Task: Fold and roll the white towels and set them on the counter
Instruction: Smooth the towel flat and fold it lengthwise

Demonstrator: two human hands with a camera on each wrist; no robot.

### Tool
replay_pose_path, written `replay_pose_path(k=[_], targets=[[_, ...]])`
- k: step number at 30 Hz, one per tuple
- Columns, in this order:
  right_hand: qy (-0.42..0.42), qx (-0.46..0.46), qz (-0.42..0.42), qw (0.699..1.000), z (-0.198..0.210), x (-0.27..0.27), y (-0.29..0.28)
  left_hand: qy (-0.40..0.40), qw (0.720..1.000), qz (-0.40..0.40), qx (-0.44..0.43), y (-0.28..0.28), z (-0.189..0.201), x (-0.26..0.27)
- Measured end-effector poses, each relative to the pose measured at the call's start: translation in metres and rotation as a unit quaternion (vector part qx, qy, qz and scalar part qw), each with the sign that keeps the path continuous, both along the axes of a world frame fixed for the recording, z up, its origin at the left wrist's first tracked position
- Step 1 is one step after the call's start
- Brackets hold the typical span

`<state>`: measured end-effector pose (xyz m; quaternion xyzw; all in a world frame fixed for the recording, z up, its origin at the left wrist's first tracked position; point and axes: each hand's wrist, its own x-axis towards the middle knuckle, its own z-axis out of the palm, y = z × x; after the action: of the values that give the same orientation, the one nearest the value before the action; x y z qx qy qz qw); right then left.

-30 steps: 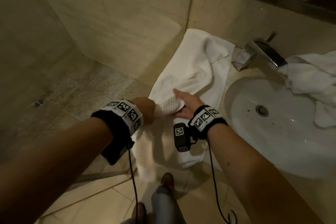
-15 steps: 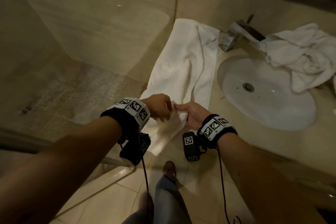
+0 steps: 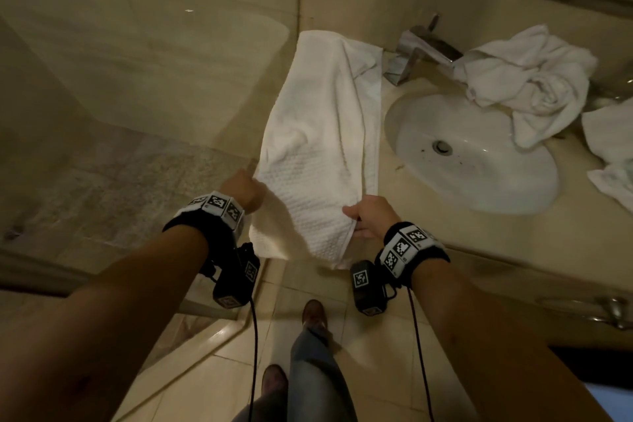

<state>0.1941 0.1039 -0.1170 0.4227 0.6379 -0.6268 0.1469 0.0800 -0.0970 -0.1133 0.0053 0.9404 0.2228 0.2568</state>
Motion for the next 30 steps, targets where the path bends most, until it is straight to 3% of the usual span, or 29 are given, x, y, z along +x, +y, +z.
replay_pose_path(k=[4,11,15,18,23,30], targets=[[-0.009,0.017,-0.040,0.999,0.004,-0.002,-0.001,-0.001,0.998,0.043,0.043,-0.004,-0.003,-0.007],[-0.007,-0.008,-0.059,0.998,-0.010,-0.010,0.015,0.023,0.999,0.005,0.048,0.004,0.001,-0.013],[-0.020,-0.020,-0.073,0.997,0.007,-0.005,0.007,-0.068,0.989,0.052,0.124,0.010,0.000,-0.015],[-0.016,-0.026,-0.049,0.998,0.004,-0.003,0.009,-0.126,0.973,0.096,0.170,0.013,-0.001,-0.016],[-0.021,0.013,-0.021,0.999,-0.007,0.001,0.016,-0.045,0.969,0.084,0.226,0.023,0.006,-0.018],[-0.035,0.145,0.071,0.986,-0.014,-0.001,0.022,-0.054,0.972,0.128,0.190,0.019,0.006,-0.022]])
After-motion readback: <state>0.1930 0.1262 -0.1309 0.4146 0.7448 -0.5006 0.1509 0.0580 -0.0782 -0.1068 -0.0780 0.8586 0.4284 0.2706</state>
